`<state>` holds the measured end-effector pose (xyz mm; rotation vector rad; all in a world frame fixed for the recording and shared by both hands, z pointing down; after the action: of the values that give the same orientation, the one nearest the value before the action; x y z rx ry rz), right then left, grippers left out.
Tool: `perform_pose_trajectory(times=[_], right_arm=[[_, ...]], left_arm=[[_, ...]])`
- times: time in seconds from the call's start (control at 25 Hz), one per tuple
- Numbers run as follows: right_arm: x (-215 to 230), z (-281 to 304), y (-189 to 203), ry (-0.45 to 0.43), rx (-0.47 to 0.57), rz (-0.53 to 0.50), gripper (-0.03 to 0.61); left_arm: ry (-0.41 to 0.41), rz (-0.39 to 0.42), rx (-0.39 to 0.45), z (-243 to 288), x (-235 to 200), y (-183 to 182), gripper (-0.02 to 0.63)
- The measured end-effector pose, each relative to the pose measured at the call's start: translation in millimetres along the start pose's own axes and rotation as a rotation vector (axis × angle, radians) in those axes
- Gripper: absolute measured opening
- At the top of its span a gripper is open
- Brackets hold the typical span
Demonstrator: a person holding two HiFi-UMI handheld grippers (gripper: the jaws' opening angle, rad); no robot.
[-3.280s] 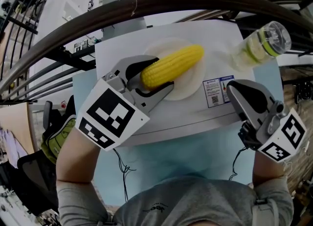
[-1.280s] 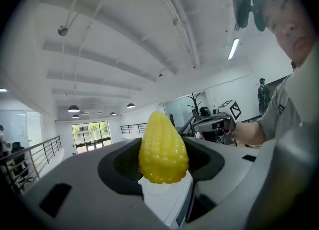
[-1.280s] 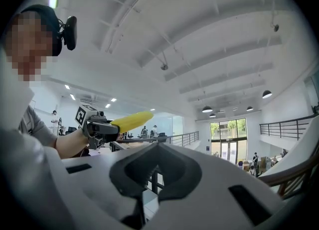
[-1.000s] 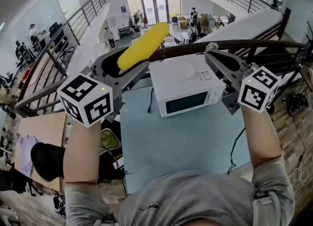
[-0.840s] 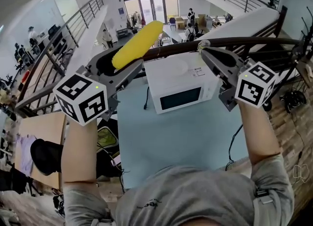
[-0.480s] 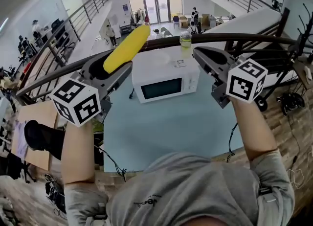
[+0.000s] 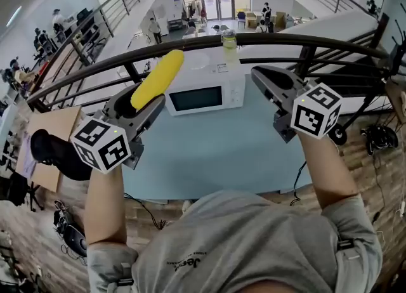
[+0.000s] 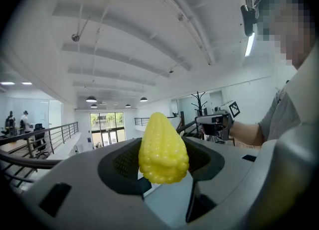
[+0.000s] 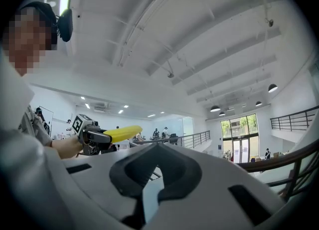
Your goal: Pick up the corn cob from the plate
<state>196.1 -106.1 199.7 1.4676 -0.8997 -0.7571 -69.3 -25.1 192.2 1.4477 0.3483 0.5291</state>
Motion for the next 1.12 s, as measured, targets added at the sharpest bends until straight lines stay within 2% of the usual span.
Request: perform_pose_trajectory(times=[0.24,0.56,0.72,0.92,1.12], right_arm=[[-9,1,27,-0.007,-0.023,0.018,0.015],[-39,30,73,0.057,-0.061,0.069,0.015],[-54,47,105,0.097,-0.076,0.099,0.014],[-68,64,155,0.141,-0.115,0.146,0.015],[-73,73,210,0.156,-0.19,0.17,0.015]], left_arm=[[-0.015,-0.051,-0.035,-13,5,36,0.256],[0.007,-0.101,-0.07,-44,-37,102,0.256],[0.041,-0.137,-0.104,-57,-61,142,0.256],[0.079,-0.141,-0.157,-70,-77,193,0.256],[0.064,-0.212,-0.184,-78,-84,247,0.256]])
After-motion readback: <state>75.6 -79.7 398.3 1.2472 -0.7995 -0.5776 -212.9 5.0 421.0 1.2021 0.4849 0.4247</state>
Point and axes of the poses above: the fingertips, and each gripper's own axes: z forward along the fingers, x to its right, y out of its underside, the point moved 4 cm from there along -z, backward along the fingers, and after that the axes turned 2 degrees about x, right-handed, at the moved point
